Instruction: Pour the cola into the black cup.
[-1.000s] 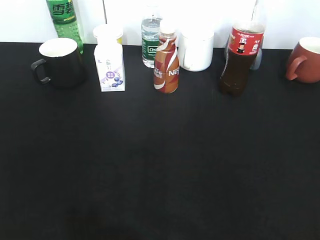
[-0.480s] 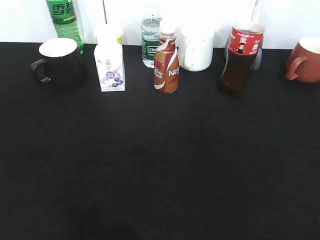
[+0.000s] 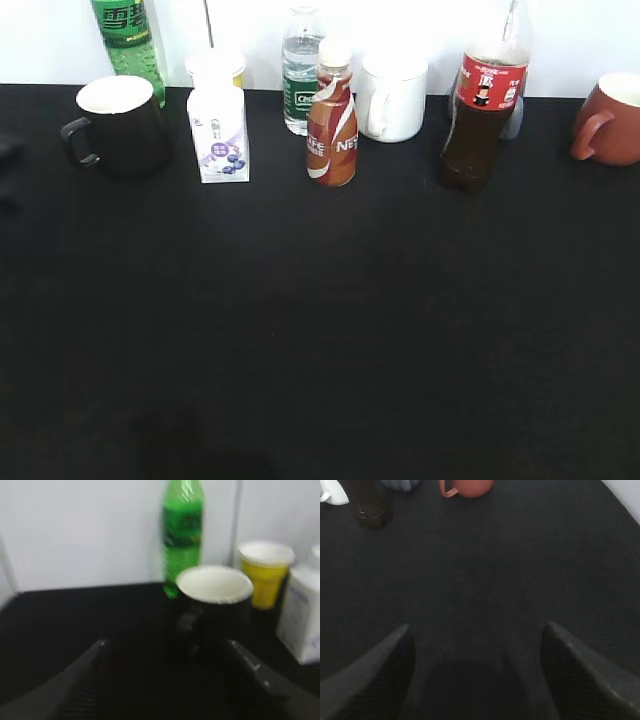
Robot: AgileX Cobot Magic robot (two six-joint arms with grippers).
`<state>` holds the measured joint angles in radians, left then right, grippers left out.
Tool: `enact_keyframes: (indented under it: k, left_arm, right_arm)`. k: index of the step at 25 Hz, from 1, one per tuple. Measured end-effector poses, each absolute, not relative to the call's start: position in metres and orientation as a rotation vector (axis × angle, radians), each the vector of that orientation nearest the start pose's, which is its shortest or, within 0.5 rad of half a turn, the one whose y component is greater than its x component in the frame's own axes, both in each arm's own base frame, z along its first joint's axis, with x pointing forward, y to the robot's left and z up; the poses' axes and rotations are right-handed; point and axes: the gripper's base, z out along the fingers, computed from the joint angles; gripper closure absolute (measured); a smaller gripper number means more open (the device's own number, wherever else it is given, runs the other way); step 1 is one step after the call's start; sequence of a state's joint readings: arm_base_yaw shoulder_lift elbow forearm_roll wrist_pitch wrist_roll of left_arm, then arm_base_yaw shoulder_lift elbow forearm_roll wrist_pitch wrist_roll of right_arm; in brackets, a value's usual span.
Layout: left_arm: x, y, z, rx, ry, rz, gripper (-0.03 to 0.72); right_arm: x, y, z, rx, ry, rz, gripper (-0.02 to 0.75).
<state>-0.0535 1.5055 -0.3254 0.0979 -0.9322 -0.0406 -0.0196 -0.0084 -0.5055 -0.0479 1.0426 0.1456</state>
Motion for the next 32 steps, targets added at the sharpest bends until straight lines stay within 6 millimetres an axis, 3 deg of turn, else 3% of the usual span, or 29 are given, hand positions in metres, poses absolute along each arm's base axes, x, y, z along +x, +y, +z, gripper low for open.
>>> enact_keyframes:
  k: [5, 10, 12, 15, 18, 19, 20, 23, 25, 29, 32]
  left_arm:
    - [0.313, -0.025, 0.152, 0.120, 1.753, -0.113, 0.166]
    - [0.357, -0.025, 0.129, 0.085, 1.813, -0.097, 0.205]
    - [0.367, -0.023, 0.125, 0.056, 1.812, -0.090, 0.259]
    - [0.389, -0.024, 0.120, 0.054, 1.783, -0.090, 0.405]
    - [0.405, -0.025, 0.115, 0.054, 1.742, -0.092, 0.465]
    - [0.406, -0.026, 0.114, 0.056, 1.732, -0.093, 0.539]
    - [0.407, -0.026, 0.114, 0.060, 1.728, -0.094, 0.601]
    - [0.406, -0.026, 0.115, 0.062, 1.722, -0.094, 0.606]
    - [0.392, -0.025, 0.124, 0.061, 1.724, -0.097, 0.613]
    - [0.342, -0.025, 0.172, 0.061, 1.639, -0.140, 0.627]
    - [0.294, -0.030, 0.195, 0.134, 1.608, -0.197, 0.628]
  right_arm:
    - [-0.006, -0.004, 0.280, 0.168, 2.004, 0.023, 0.143]
    - [-0.006, -0.004, 0.280, 0.168, 2.004, 0.023, 0.143]
    - [-0.006, -0.004, 0.280, 0.168, 2.004, 0.023, 0.143]
    - [-0.006, -0.004, 0.280, 0.168, 2.004, 0.023, 0.143]
    - [-0.006, -0.004, 0.280, 0.168, 2.004, 0.023, 0.143]
    - [-0.006, -0.004, 0.280, 0.168, 2.004, 0.023, 0.143]
    - [-0.006, -0.004, 0.280, 0.168, 2.004, 0.023, 0.143]
    - [-0.006, -0.004, 0.280, 0.168, 2.004, 0.023, 0.143]
    - [-0.006, -0.004, 0.280, 0.168, 2.004, 0.023, 0.143]
    - [-0.006, -0.004, 0.280, 0.168, 2.004, 0.023, 0.143]
    - [-0.006, -0.004, 0.280, 0.168, 2.004, 0.023, 0.143]
